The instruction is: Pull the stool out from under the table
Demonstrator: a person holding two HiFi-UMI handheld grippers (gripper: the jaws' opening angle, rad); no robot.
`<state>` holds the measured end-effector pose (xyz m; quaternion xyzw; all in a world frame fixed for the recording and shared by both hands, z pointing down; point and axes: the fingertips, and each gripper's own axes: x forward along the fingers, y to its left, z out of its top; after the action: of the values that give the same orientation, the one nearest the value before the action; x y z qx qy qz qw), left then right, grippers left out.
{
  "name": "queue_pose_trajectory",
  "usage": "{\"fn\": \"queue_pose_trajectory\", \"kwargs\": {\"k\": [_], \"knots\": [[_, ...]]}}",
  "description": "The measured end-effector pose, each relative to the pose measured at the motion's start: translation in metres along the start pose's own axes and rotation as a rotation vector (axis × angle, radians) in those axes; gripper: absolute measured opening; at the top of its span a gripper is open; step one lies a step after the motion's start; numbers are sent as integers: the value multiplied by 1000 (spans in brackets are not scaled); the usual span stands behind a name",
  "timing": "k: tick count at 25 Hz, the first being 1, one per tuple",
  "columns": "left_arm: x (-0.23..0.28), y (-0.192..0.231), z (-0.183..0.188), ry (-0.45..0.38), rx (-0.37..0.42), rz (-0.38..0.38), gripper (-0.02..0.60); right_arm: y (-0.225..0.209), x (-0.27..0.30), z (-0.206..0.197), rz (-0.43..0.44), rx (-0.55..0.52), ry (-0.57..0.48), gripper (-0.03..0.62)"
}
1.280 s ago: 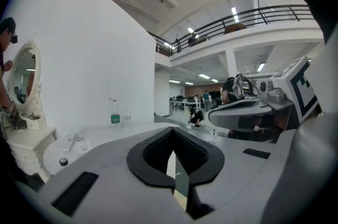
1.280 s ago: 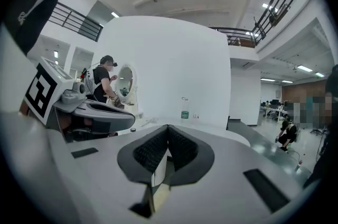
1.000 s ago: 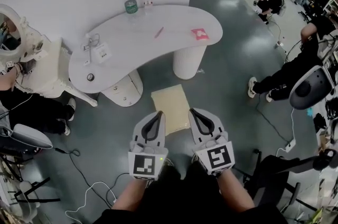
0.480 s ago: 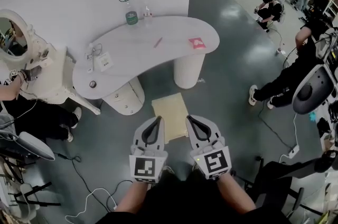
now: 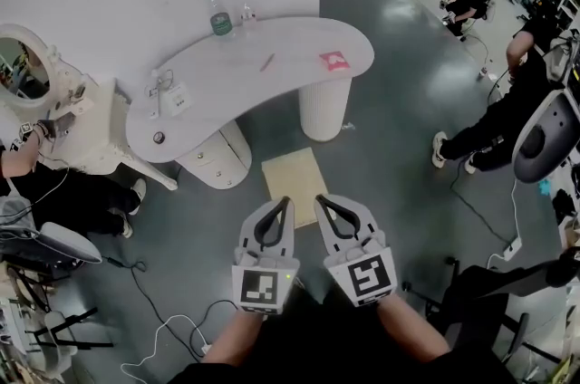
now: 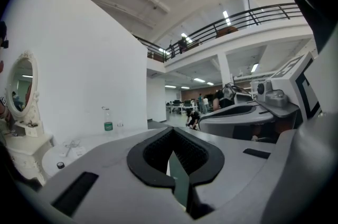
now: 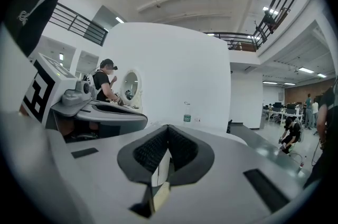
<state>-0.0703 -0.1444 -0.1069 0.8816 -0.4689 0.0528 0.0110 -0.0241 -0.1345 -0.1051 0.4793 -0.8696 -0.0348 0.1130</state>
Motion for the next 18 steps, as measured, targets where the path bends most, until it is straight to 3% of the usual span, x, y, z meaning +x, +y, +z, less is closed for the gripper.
{"fn": "queue_pose_trajectory", "kwargs": {"k": [18], "knots": [[-2,-24,5,-12,-2,-3,5,-5,-16,3,5,31,-33,6]]}}
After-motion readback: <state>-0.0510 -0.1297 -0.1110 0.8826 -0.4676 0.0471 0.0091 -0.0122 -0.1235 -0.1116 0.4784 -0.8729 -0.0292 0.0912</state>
